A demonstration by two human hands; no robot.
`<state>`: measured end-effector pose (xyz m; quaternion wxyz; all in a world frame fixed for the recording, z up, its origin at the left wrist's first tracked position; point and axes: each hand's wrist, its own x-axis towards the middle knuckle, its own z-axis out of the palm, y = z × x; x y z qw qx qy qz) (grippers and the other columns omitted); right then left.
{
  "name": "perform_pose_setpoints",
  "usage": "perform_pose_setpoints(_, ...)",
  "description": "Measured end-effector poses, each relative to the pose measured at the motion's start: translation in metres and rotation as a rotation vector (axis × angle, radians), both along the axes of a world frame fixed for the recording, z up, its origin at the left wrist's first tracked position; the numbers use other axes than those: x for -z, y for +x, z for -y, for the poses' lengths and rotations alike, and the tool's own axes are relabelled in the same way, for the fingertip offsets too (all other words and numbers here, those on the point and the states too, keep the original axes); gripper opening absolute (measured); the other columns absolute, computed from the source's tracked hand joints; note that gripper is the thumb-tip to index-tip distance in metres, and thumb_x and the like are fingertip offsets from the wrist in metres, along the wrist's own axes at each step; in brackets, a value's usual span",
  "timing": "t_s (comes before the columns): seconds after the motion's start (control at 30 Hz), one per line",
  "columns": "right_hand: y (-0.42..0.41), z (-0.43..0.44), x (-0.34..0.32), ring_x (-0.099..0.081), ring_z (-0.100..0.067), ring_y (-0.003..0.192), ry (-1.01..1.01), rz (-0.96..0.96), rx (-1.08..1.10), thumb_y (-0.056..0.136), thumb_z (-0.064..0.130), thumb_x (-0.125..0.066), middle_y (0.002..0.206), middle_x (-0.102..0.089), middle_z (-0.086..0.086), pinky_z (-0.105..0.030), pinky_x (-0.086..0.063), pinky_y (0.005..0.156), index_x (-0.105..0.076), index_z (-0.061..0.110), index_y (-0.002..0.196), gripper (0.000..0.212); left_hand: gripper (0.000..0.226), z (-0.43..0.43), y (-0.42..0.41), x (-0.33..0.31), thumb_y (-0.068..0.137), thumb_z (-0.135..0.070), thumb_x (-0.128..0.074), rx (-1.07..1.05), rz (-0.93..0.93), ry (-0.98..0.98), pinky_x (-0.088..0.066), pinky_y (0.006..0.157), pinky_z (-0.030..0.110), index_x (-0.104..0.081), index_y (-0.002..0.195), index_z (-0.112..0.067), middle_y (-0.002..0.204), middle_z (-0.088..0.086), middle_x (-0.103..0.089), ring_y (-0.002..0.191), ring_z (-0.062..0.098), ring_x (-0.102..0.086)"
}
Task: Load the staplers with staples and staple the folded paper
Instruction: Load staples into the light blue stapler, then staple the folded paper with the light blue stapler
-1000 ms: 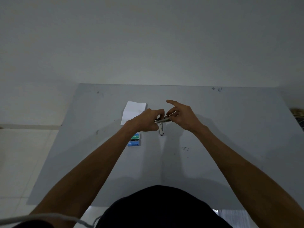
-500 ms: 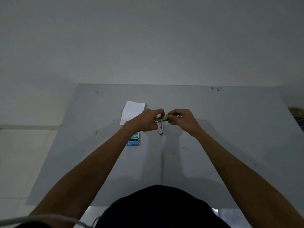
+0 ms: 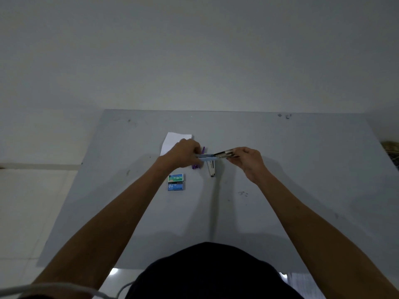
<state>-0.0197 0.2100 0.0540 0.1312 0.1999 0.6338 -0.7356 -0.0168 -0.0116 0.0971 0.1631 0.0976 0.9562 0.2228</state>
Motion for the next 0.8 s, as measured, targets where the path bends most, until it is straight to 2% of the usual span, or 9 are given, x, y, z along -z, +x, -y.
perform_pose_setpoints(0.13,0.003,0.003,0.002,-0.066,-0.03,0.086,-0.021,0.009,0.0,0.092,-0.001,-0.055,0.093,-0.066,-0.022,-0.037,-0.057,0.086,-0.063,-0.004,0.084,0.012,0.026,-0.003,0.0,-0.009,0.072,-0.02,-0.08,-0.095,-0.144,0.21,-0.041,0.06,0.009,-0.07,0.092,-0.006,0.088,0.007,-0.069,0.07,0.007,-0.056)
perform_pose_setpoints(0.2,0.006,0.009,0.001,-0.068,-0.028,0.084,-0.032,-0.024,-0.039,0.092,-0.001,-0.057,0.092,-0.067,-0.021,-0.039,-0.056,0.089,-0.064,-0.003,0.087,0.009,0.025,-0.011,-0.001,-0.01,0.071,-0.02,-0.081,-0.152,-0.182,0.281,-0.038,0.055,0.005,-0.068,0.089,-0.008,0.082,0.002,-0.067,0.063,0.0,-0.054)
perform_pose_setpoints(0.27,0.009,0.015,-0.003,-0.068,-0.03,0.089,-0.049,-0.074,-0.084,0.092,0.0,-0.058,0.096,-0.068,-0.024,-0.037,-0.056,0.088,-0.065,-0.005,0.092,0.009,0.027,-0.019,-0.003,-0.006,0.072,-0.023,-0.08,-0.184,-0.207,0.317,-0.042,0.06,0.008,-0.07,0.092,-0.008,0.085,0.003,-0.069,0.066,0.004,-0.056)
perform_pose_setpoints(0.37,0.009,0.024,-0.011,-0.069,-0.031,0.093,-0.072,-0.121,-0.126,0.091,0.001,-0.059,0.1,-0.068,-0.025,-0.034,-0.058,0.085,-0.067,-0.003,0.096,0.01,0.033,-0.028,0.0,-0.001,0.078,-0.031,-0.075,-0.192,-0.234,0.291,-0.052,0.073,0.025,-0.071,0.102,-0.01,0.098,0.006,-0.071,0.077,0.01,-0.059)
perform_pose_setpoints(0.5,0.004,0.033,-0.015,-0.07,-0.027,0.092,-0.098,-0.119,-0.085,0.094,0.004,-0.056,0.103,-0.07,-0.019,-0.034,-0.058,0.084,-0.067,0.002,0.107,0.017,0.044,-0.034,0.004,0.005,0.082,-0.038,-0.07,-0.257,-0.181,0.332,-0.05,0.074,0.024,-0.066,0.117,-0.012,0.105,0.01,-0.072,0.084,0.016,-0.064)
perform_pose_setpoints(0.57,0.004,0.036,-0.014,-0.069,-0.027,0.093,-0.166,-0.072,-0.055,0.096,0.009,-0.055,0.107,-0.069,-0.02,-0.032,-0.058,0.082,-0.063,-0.001,0.114,0.022,0.044,-0.034,0.005,0.008,0.081,-0.039,-0.072,-0.298,-0.152,0.344,-0.052,0.072,0.023,-0.066,0.117,-0.014,0.1,0.012,-0.073,0.081,0.018,-0.067)
perform_pose_setpoints(0.63,0.005,0.038,-0.01,-0.068,-0.027,0.094,-0.24,-0.003,-0.057,0.095,0.016,-0.058,0.107,-0.069,-0.021,-0.034,-0.056,0.086,-0.063,-0.004,0.112,0.027,0.043,-0.034,0.007,0.008,0.08,-0.036,-0.073,-0.32,-0.136,0.326,-0.054,0.074,0.026,-0.067,0.116,-0.012,0.098,0.013,-0.074,0.082,0.02,-0.069)
perform_pose_setpoints(0.73,0.006,0.042,-0.002,-0.067,-0.025,0.094,-0.157,0.032,-0.155,0.09,0.021,-0.066,0.106,-0.07,-0.019,-0.035,-0.054,0.091,-0.068,-0.001,0.107,0.028,0.04,-0.033,0.011,0.011,0.078,-0.032,-0.075,-0.307,-0.108,0.313,-0.056,0.079,0.034,-0.07,0.11,-0.008,0.093,0.013,-0.074,0.081,0.023,-0.068)
perform_pose_setpoints(0.8,0.004,0.046,0.003,-0.067,-0.026,0.093,-0.099,0.058,-0.158,0.087,0.02,-0.069,0.102,-0.072,-0.017,-0.033,-0.055,0.084,-0.069,0.002,0.104,0.025,0.039,-0.028,0.013,0.012,0.075,-0.032,-0.078,-0.281,-0.081,0.297,-0.054,0.077,0.031,-0.071,0.105,-0.009,0.091,0.01,-0.073,0.08,0.019,-0.067)
